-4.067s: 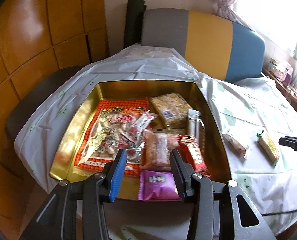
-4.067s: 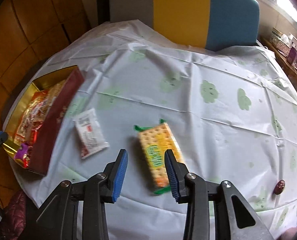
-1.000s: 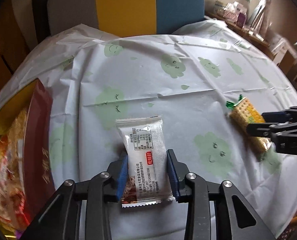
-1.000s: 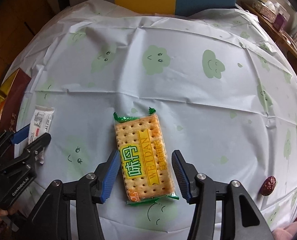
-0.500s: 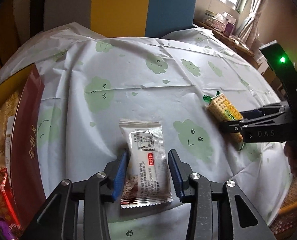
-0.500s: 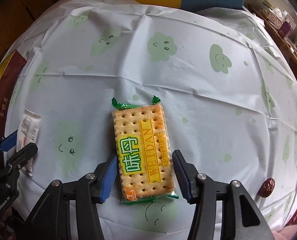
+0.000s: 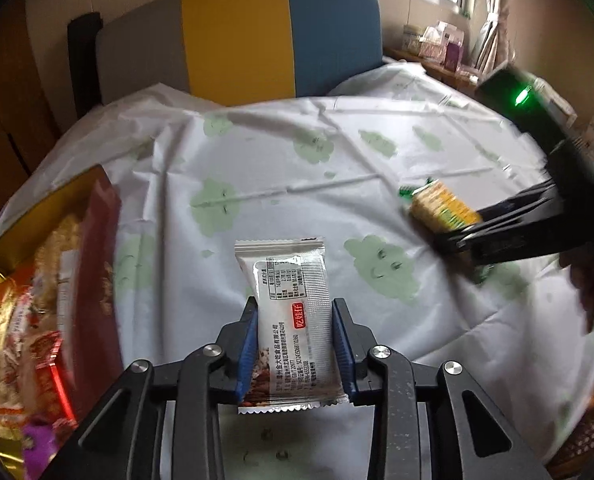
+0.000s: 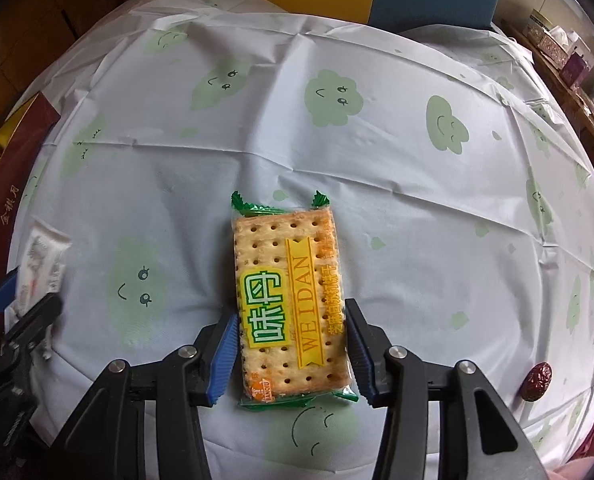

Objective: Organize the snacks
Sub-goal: 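Carry the white packet over the gold tin with the left tool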

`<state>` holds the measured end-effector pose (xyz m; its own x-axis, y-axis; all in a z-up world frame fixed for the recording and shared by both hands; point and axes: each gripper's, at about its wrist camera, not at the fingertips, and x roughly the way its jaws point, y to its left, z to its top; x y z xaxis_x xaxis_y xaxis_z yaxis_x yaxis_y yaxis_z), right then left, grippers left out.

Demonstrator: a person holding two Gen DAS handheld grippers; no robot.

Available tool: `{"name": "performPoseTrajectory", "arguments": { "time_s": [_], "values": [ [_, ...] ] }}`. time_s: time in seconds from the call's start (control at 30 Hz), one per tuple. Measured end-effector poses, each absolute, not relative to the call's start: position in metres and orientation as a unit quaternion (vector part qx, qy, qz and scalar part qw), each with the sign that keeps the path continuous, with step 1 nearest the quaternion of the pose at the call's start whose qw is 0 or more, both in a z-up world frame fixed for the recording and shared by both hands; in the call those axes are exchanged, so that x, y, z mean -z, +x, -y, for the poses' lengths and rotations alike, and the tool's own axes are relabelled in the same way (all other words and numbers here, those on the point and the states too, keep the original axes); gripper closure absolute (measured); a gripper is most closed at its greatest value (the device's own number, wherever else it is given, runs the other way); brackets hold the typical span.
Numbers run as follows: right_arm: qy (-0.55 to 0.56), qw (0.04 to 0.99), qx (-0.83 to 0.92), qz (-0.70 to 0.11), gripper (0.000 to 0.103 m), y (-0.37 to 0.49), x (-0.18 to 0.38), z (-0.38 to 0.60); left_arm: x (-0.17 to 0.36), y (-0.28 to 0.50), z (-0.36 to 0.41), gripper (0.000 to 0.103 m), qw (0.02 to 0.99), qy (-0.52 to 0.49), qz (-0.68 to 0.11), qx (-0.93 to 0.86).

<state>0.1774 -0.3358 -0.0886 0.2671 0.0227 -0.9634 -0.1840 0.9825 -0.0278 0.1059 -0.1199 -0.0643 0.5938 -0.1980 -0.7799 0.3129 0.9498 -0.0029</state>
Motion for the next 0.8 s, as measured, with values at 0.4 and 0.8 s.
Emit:
{"name": "performPoseTrajectory", "arguments": {
  "time_s": [0.4, 0.8],
  "values": [
    [-0.093, 0.807, -0.056, -0.581, 0.053, 0.16, 0.087, 0.327, 0.013, 0.075, 0.094, 0.069, 0.913, 0.036, -0.387, 0.121],
    [-0.095, 0.815, -0.059, -0.568, 0.053, 0.145, 0.085, 0.326, -0.007, 0.056, 0.044, 0.069, 0.926, 0.004, -0.37, 0.075]
  ]
}}
